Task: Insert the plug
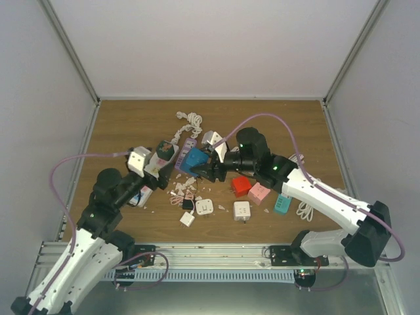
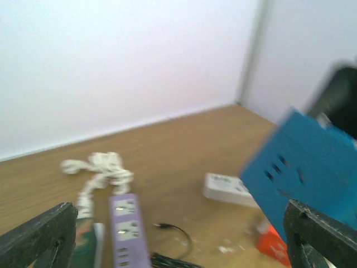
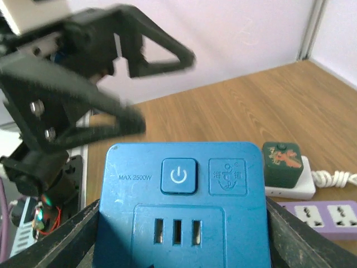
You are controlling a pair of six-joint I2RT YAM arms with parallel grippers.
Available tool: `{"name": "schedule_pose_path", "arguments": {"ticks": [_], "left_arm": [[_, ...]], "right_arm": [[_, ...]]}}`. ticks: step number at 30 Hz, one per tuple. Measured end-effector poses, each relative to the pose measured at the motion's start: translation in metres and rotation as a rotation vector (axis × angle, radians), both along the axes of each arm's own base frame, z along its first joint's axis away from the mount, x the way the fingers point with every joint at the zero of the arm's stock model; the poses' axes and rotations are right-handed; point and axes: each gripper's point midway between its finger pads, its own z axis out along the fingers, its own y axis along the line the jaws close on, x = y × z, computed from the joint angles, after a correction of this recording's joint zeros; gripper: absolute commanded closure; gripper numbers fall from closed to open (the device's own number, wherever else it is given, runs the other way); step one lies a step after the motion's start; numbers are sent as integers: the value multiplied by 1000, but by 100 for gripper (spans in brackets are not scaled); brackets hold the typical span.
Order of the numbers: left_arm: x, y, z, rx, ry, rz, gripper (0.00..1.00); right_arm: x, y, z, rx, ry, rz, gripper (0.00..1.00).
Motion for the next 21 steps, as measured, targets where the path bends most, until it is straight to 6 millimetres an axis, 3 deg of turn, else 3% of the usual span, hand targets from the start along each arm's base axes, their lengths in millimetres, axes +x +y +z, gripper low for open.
{"name": "schedule_pose_path", "arguments": {"ticks": [4,8,14,21], "left_arm": [[11,50,17,-95,-34,301,1],[9,82,35,-173,-72,468,1],[-7,110,52,-252,-135,572,1],[-22,138,62,-339,-177,685,1]], "right_arm": [[15,12,-18,27,87,-65,66],[42,34,-48,17,160,-122,67],[79,83,-100,-52,233,-166,69],[103,128,-136,-89,258,-163,69]]}}
